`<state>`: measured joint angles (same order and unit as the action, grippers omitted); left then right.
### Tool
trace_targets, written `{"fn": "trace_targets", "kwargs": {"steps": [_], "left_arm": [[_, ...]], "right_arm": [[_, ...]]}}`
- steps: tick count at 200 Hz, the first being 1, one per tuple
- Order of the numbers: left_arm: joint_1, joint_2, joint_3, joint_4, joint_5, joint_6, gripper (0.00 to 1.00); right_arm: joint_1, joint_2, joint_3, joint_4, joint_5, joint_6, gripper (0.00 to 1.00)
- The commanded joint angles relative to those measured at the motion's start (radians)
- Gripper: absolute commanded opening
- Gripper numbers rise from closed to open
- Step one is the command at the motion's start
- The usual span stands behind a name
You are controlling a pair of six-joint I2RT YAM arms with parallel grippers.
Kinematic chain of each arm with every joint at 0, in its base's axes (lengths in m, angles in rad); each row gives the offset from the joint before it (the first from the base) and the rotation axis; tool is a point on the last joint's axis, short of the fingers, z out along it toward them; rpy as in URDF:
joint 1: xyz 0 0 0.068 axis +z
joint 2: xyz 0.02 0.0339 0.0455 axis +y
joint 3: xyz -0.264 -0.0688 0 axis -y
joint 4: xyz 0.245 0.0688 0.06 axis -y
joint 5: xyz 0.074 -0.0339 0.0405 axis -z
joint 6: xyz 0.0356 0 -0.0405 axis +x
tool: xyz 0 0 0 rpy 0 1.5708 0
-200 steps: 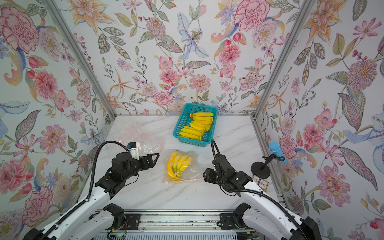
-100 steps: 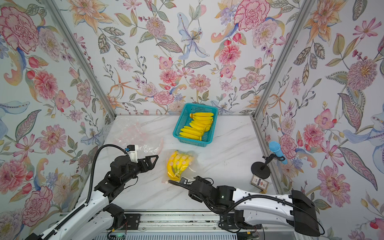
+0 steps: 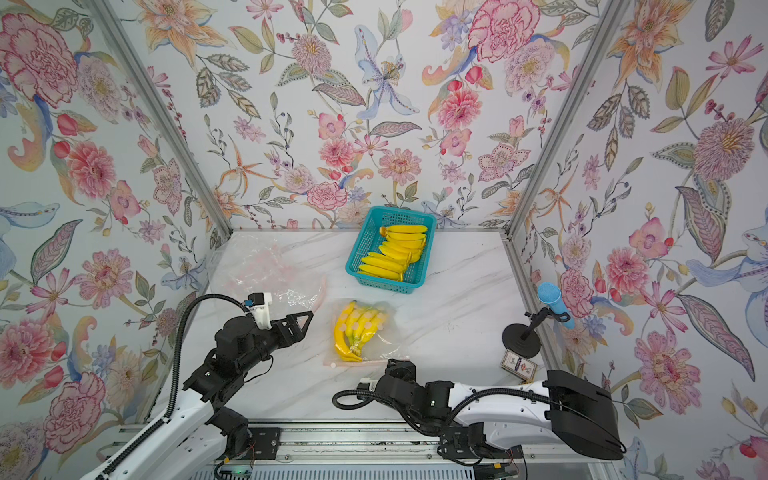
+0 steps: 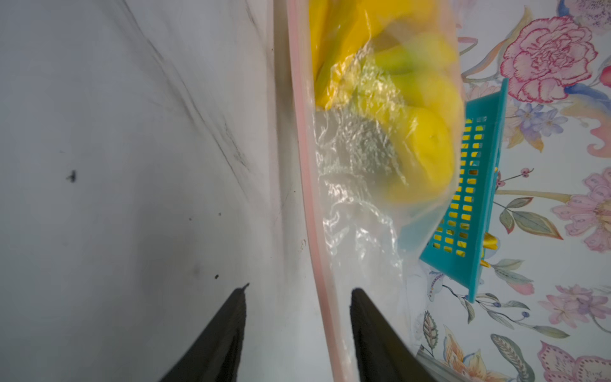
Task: Open the zip-top bag and take out the banana
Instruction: Move the zipper food storage bag to the center of the board, then pick up the zipper food storage bag at the center of the board.
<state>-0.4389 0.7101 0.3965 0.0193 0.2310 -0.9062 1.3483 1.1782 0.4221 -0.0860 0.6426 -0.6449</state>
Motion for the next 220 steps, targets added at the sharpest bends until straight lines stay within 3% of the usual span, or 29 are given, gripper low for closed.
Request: {"fn": "trace_targets", "kwargs": {"steps": [1,34,70,113,138,161,190,220], "left_arm": [[-0.006,0.008,-0.007,-0.012,-0.009,-0.010,0.99],[-0.005,0.002,-0.011,-0.012,0.003,-0.016,0.99],[-0.005,-0.010,-0.012,-0.019,0.010,-0.020,0.99],[-0.005,-0.048,-0.005,-0.060,-0.010,-0.014,0.99],[-0.005,-0.064,-0.003,-0.062,-0.018,0.007,0.99],[-0.005,-0.053,0.038,-0.076,-0.026,0.083,0.99],[-0.004,0.000,0.149,-0.129,-0.007,0.278,0.99],[-0.005,0.064,0.268,-0.169,0.082,0.506,0.99]], "right_arm": [[-0.018,0.066,-0.019,0.142,0.053,-0.090,0.51],[-0.071,0.175,-0.013,0.328,0.097,-0.164,0.45],[-0.122,0.269,0.030,0.416,0.045,-0.216,0.42],[-0.122,0.219,0.101,0.324,-0.020,-0.193,0.11],[-0.129,0.119,0.162,0.110,-0.186,-0.105,0.00],[-0.180,0.012,0.257,-0.131,-0.406,0.023,0.00],[-0.329,-0.050,0.430,-0.439,-0.766,0.215,0.00],[-0.372,-0.045,0.536,-0.623,-0.889,0.268,0.00]]}}
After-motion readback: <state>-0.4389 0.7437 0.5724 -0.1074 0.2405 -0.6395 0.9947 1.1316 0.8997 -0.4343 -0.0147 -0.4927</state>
